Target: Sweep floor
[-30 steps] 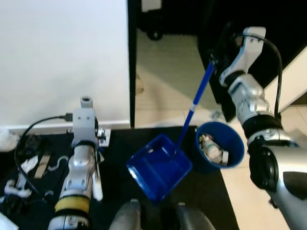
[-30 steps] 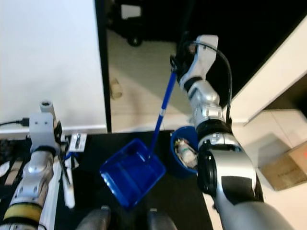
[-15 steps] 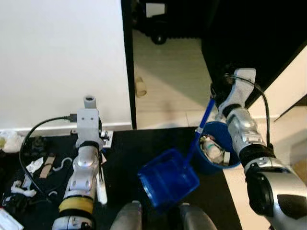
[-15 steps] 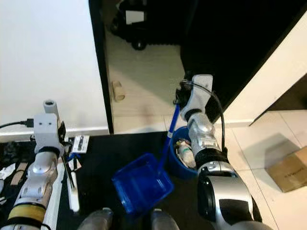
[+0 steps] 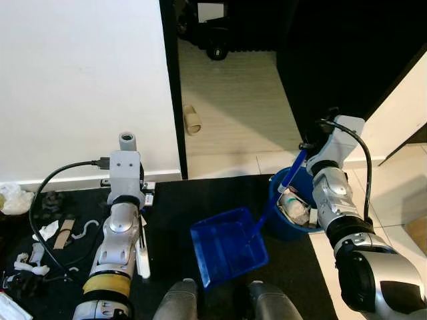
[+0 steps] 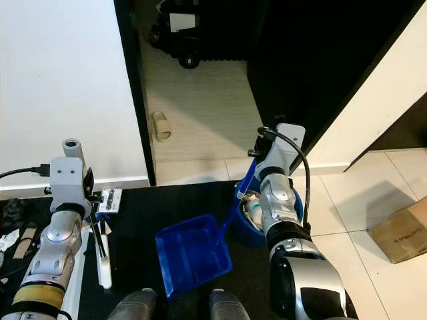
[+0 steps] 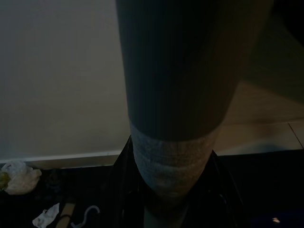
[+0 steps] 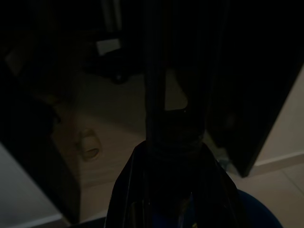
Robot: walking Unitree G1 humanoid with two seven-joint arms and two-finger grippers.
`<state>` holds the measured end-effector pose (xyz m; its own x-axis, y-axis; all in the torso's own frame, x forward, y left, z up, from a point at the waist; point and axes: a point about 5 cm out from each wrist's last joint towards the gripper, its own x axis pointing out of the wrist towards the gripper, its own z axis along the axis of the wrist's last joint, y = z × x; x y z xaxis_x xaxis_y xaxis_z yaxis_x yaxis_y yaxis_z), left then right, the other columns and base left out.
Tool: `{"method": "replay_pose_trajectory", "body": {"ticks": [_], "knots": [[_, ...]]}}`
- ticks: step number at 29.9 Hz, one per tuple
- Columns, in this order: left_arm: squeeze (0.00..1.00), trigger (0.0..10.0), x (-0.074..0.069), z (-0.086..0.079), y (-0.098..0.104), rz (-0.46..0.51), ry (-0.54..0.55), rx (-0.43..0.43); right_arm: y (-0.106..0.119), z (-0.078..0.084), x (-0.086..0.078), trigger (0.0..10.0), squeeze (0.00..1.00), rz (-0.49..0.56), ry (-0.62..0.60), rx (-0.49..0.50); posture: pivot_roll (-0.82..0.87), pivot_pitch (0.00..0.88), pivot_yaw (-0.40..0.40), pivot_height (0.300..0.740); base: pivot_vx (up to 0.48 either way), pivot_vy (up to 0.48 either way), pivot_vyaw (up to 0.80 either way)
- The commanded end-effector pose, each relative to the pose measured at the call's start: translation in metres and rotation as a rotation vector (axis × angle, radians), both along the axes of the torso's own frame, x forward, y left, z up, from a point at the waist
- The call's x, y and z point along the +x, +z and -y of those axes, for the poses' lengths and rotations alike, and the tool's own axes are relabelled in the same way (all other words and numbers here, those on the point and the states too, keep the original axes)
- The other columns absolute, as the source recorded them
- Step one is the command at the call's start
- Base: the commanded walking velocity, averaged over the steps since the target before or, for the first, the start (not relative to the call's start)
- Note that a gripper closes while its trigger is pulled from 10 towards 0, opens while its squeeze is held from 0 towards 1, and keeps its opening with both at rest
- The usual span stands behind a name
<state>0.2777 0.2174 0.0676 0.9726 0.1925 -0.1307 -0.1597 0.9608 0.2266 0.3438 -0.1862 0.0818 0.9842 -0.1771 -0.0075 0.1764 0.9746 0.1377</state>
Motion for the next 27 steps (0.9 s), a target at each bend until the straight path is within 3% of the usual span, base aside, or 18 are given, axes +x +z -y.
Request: {"method": "replay_pose_trajectory", "body": {"ticks": [1, 6, 9, 14, 24, 27], "knots": [[0.00, 10.0, 0.007, 0.006, 0.016, 0.078, -0.040, 0.011, -0.004, 0.005, -0.006, 10.0, 0.00, 0.025, -0.023, 0.005, 0.12, 0.094, -0.071, 0.740, 0.000, 0.000, 0.00], [0.00, 10.0, 0.008, 0.007, 0.015, 0.073, -0.050, 0.008, -0.010, 0.005, -0.012, 10.0, 0.00, 0.041, -0.018, 0.067, 0.12, 0.098, -0.066, 0.740, 0.000, 0.000, 0.00], [0.00, 10.0, 0.011, 0.009, 0.017, 0.098, -0.063, -0.001, -0.017, -0.001, -0.017, 10.0, 0.00, 0.063, 0.056, 0.151, 0.12, 0.101, -0.065, 0.740, 0.000, 0.000, 0.00], [0.00, 10.0, 0.014, 0.011, 0.020, 0.118, -0.074, -0.006, -0.020, -0.005, -0.018, 10.0, 0.00, 0.061, 0.080, 0.170, 0.12, 0.098, -0.067, 0.740, 0.000, 0.000, 0.00], [0.00, 10.0, 0.014, 0.014, 0.019, 0.125, -0.090, -0.011, -0.024, 0.000, -0.021, 10.0, 0.00, 0.014, 0.065, 0.072, 0.12, 0.093, -0.067, 0.740, 0.000, 0.000, 0.00], [0.00, 10.0, 0.013, 0.012, 0.024, 0.152, -0.105, -0.006, -0.021, 0.006, -0.020, 10.0, 0.00, 0.023, 0.033, 0.016, 0.13, 0.146, -0.077, 0.740, 0.000, 0.000, 0.00]]}}
